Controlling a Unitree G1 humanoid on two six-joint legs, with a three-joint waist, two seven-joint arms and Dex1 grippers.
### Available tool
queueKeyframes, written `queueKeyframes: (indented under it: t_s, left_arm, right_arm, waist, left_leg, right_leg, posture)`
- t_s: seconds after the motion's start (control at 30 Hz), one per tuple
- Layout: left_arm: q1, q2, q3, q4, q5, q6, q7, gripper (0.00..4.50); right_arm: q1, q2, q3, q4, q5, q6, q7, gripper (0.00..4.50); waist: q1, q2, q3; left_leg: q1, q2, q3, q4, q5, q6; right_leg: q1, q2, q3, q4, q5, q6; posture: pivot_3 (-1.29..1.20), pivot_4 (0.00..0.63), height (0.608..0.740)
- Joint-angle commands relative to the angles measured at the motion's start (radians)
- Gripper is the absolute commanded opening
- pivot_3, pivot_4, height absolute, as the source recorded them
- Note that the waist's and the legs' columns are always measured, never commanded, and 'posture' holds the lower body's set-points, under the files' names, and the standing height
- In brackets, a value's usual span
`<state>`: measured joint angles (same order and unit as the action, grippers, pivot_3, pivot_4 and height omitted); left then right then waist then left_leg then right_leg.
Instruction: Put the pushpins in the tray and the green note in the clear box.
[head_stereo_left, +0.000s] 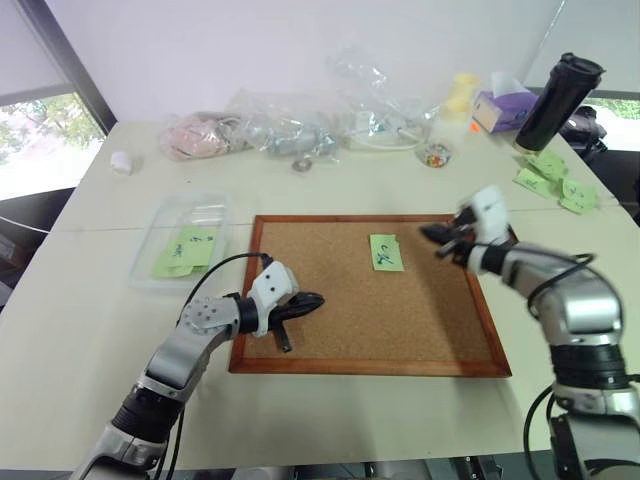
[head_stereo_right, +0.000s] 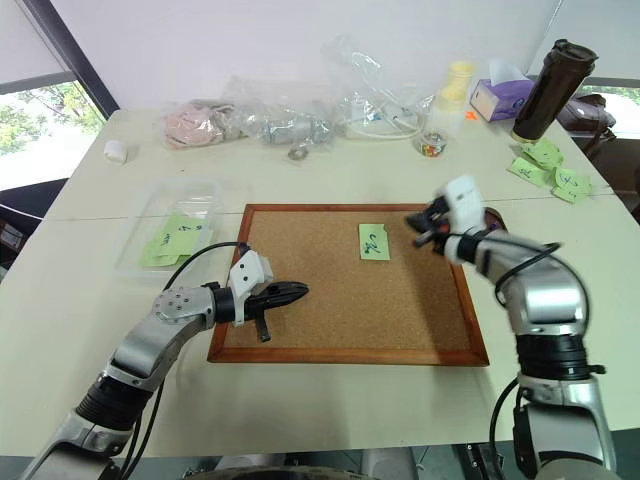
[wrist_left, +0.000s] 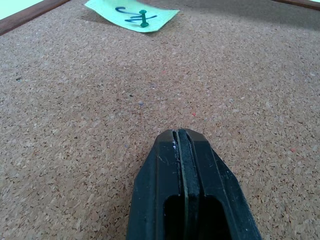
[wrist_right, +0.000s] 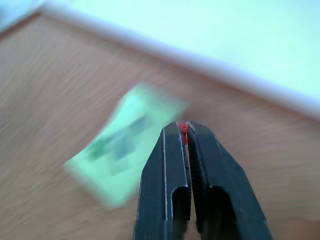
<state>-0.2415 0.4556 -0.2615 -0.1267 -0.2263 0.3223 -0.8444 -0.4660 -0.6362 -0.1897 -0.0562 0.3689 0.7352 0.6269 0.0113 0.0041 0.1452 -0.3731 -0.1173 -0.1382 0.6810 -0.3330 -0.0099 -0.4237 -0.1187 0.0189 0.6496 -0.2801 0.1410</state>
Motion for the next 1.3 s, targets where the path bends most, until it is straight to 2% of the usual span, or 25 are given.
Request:
queueKeyframes:
  t_s: [0.03,0.3,0.6,0.73,0.83,1.0,1.17,1.3]
  left_arm:
    - [0.021,0.009,-0.02,0.023,0.024,0.017,-0.003,0.0]
    - [0.021,0.002,-0.023,0.023,0.027,0.017,0.001,0.0]
    - [0.021,0.006,-0.026,0.025,0.031,0.011,-0.003,0.0]
    - [0.022,0.01,-0.023,0.024,0.031,0.011,-0.005,0.0]
    - [0.024,0.011,-0.023,0.023,0.031,0.01,-0.006,0.0]
    - [0.025,0.012,-0.024,0.021,0.031,0.012,-0.007,0.0]
    - [0.025,0.013,-0.022,0.019,0.031,0.013,-0.007,0.0]
    - [0.027,0.017,-0.018,0.015,0.029,0.017,-0.006,0.0]
  right_arm:
    - [0.007,-0.012,-0.046,0.002,0.014,0.002,-0.018,0.13]
    - [0.032,-0.062,-0.115,0.178,-0.041,-0.099,-0.063,0.13]
    - [0.032,-0.069,-0.115,0.296,-0.064,-0.175,-0.054,0.13]
    - [0.019,-0.07,-0.111,0.341,-0.08,-0.202,-0.065,1.23]
    - [0.013,-0.073,-0.111,0.362,-0.084,-0.219,-0.06,2.69]
    - [0.006,-0.078,-0.109,0.407,-0.096,-0.249,-0.057,2.69]
    - [0.004,-0.071,-0.114,0.366,-0.074,-0.239,-0.04,2.69]
    - [0.039,-0.06,-0.07,0.107,0.032,-0.12,0.059,2.69]
  waist:
    - [0.0,0.0,0.0]
    - [0.0,0.0,0.0]
    - [0.0,0.0,0.0]
    - [0.0,0.0,0.0]
    - [-0.001,0.0,0.0]
    - [-0.001,0.001,0.0]
    - [-0.001,0.001,0.0]
    - [-0.001,0.002,-0.001]
  left_leg:
    - [0.0,0.0,0.0,0.0,0.0,0.0]
    - [0.0,0.0,0.0,0.0,0.0,0.0]
    - [0.0,0.0,0.001,0.0,0.0,0.0]
    - [0.0,0.0,0.001,0.0,0.0,0.0]
    - [0.0,0.0,0.001,0.0,0.0,0.0]
    - [0.0,0.0,0.001,0.0,0.0,0.0]
    - [0.0,0.0,0.001,0.0,0.0,0.0]
    - [0.0,0.0,0.001,0.0,0.0,0.0]
  right_leg:
    - [0.0,0.0,0.0,0.0,0.0,0.0]
    - [0.0,0.0,0.0,0.0,0.0,0.0]
    - [0.0,0.0,0.0,0.0,0.0,0.0]
    - [0.0,0.0,0.0,0.0,0.0,0.0]
    - [0.0,0.0,0.0,0.0,0.0,0.0]
    - [0.0,0.0,0.0,0.0,0.0,0.0]
    - [0.0,0.0,0.0,0.0,0.0,0.0]
    - [0.0,0.0,0.0,0.0,0.0,0.0]
  posture:
    - [0.0,0.15,0.74]
    - [0.0,0.15,0.74]
    - [0.0,0.15,0.74]
    - [0.0,0.15,0.74]
    - [0.0,0.15,0.74]
    - [0.0,0.15,0.74]
    - [0.0,0.15,0.74]
    - [0.0,0.15,0.74]
